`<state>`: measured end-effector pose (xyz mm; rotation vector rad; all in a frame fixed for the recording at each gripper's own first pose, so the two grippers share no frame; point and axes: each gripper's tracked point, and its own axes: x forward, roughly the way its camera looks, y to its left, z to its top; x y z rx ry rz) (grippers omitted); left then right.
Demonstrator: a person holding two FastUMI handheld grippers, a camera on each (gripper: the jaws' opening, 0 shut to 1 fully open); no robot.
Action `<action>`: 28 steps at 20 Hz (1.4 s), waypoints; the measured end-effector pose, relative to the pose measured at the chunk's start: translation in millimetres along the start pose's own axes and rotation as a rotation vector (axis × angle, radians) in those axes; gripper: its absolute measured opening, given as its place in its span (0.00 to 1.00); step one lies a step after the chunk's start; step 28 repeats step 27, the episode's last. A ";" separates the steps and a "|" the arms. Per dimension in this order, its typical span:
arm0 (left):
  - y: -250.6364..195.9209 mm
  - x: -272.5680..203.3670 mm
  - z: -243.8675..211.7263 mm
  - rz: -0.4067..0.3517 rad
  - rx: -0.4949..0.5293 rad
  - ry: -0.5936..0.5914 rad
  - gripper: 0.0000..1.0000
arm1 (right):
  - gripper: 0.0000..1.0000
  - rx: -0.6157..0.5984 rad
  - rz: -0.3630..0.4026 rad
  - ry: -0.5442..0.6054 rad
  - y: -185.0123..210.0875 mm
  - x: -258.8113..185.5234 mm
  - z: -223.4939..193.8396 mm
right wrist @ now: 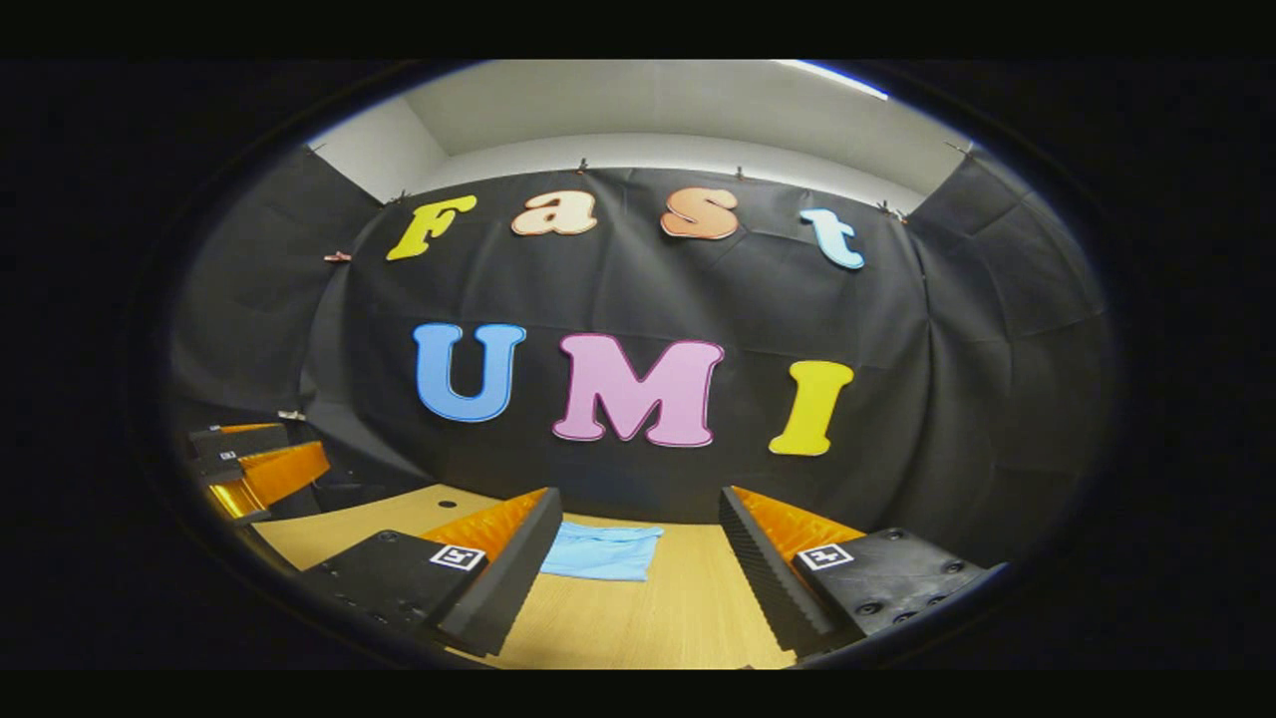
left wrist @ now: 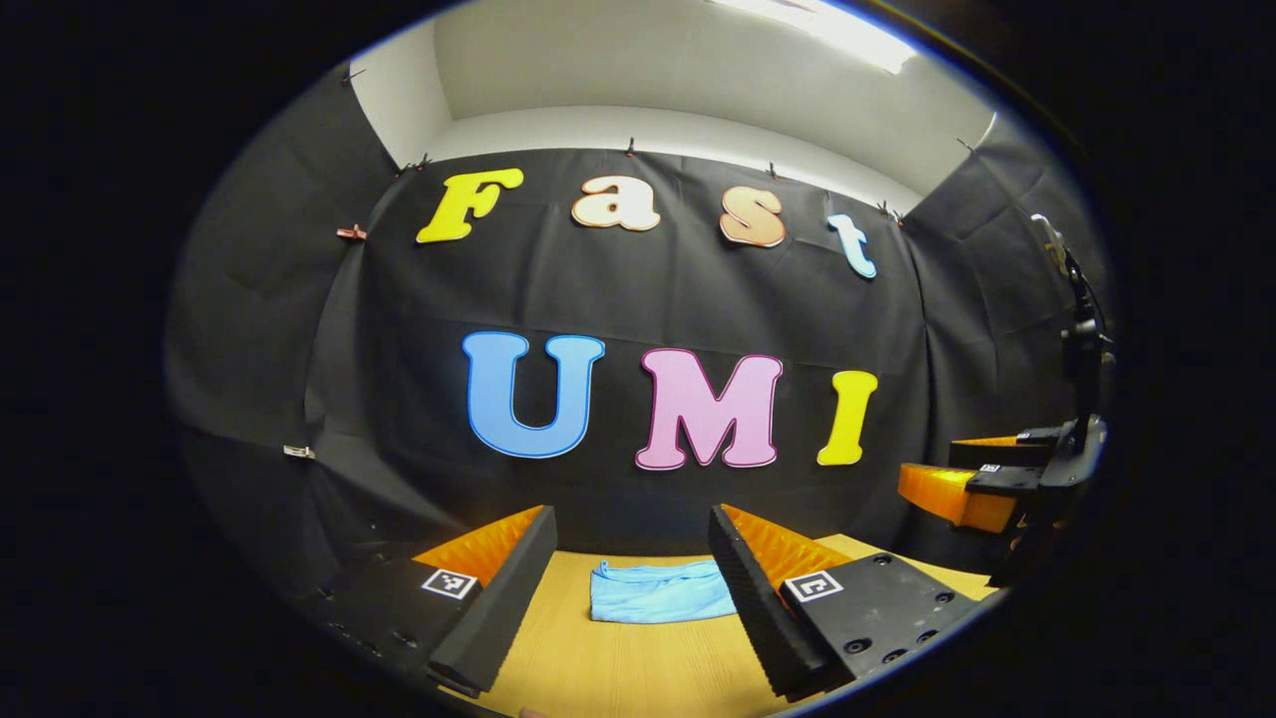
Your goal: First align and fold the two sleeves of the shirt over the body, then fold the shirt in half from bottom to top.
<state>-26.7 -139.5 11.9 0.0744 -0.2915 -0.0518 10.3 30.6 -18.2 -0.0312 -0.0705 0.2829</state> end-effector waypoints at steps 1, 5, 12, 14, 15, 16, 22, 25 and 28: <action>-1.7 2.8 0.0 -0.007 -0.004 0.000 0.96 | 0.97 -0.007 -0.002 -0.002 0.5 0.3 1.3; -0.5 14.0 -8.7 -0.018 -0.025 0.014 0.96 | 0.97 -0.061 -0.001 -0.008 8.7 11.7 2.0; 9.1 21.9 -17.5 -0.013 -0.004 0.023 0.96 | 0.97 -0.065 0.004 0.028 18.3 28.4 -4.0; 11.7 20.0 -24.2 -0.012 0.007 0.041 0.96 | 0.97 -0.055 0.009 0.059 21.8 28.2 -13.4; 14.0 18.5 -25.9 -0.010 0.011 0.046 0.96 | 0.95 -0.056 0.007 0.066 21.3 27.4 -15.2; 17.4 18.0 -27.8 -0.007 0.013 0.050 0.96 | 0.97 -0.055 0.006 0.073 19.4 27.9 -16.8; 20.5 18.6 -30.4 0.001 0.025 0.062 0.96 | 0.97 -0.030 -0.009 0.103 15.3 29.7 -26.9; 14.9 20.3 -30.3 -0.012 0.037 0.064 0.96 | 0.97 -0.026 -0.014 0.103 15.5 30.4 -29.0; 12.9 19.6 -30.2 -0.023 0.048 0.064 0.96 | 0.97 -0.018 -0.018 0.107 16.3 30.9 -30.7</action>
